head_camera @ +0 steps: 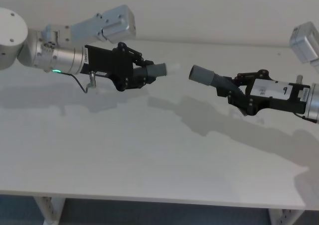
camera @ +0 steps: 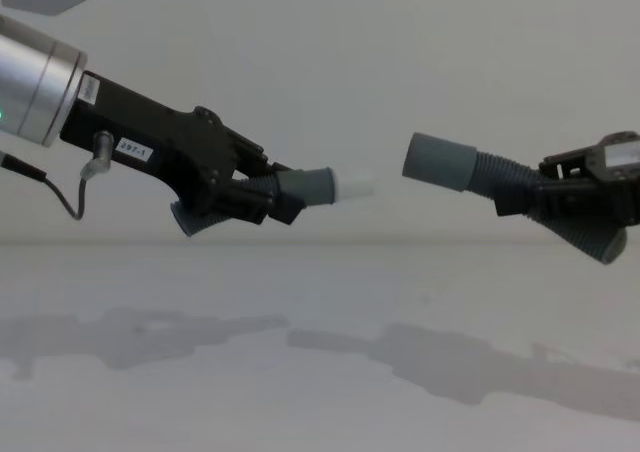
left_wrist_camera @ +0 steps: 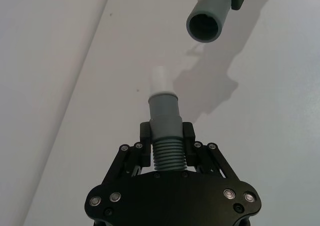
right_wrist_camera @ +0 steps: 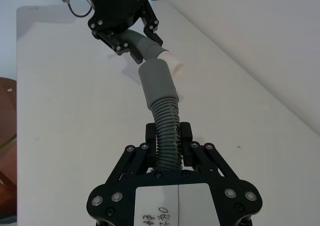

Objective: Use both hands to pick up one end of the pipe from the table, align the ends, and insert them.

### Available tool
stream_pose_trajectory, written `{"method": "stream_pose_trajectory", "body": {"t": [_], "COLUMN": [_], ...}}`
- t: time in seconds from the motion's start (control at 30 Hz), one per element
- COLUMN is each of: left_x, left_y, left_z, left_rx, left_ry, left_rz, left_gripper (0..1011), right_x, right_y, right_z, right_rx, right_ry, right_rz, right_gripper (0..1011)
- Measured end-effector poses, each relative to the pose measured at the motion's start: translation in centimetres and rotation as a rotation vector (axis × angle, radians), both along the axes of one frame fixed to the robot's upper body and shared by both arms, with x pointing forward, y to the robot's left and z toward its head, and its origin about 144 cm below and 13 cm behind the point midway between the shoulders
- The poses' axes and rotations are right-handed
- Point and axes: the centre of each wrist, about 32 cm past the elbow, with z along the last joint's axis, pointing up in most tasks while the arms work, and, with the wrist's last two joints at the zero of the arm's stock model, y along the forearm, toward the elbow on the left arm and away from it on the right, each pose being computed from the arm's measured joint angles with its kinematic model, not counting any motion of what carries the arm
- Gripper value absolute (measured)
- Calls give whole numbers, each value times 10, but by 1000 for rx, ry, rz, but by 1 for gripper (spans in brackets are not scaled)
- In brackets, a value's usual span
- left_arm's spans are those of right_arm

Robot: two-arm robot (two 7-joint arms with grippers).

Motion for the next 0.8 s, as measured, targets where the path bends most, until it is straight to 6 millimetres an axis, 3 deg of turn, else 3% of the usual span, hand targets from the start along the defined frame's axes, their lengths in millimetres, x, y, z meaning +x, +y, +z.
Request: {"method": "stream_pose_trajectory", "body": {"t": [0.8], "left_x": [5], "left_y": [-3], "left_z": [5], "left_rx": [4], "left_ry": [6], "left_rz": [-23], "left_gripper": [358], "right_x": [4], "right_y": [4], "right_z": [-5], "right_rx": [-18], "right_ry": [14], "right_rz": [-1], "right_gripper": [269]}}
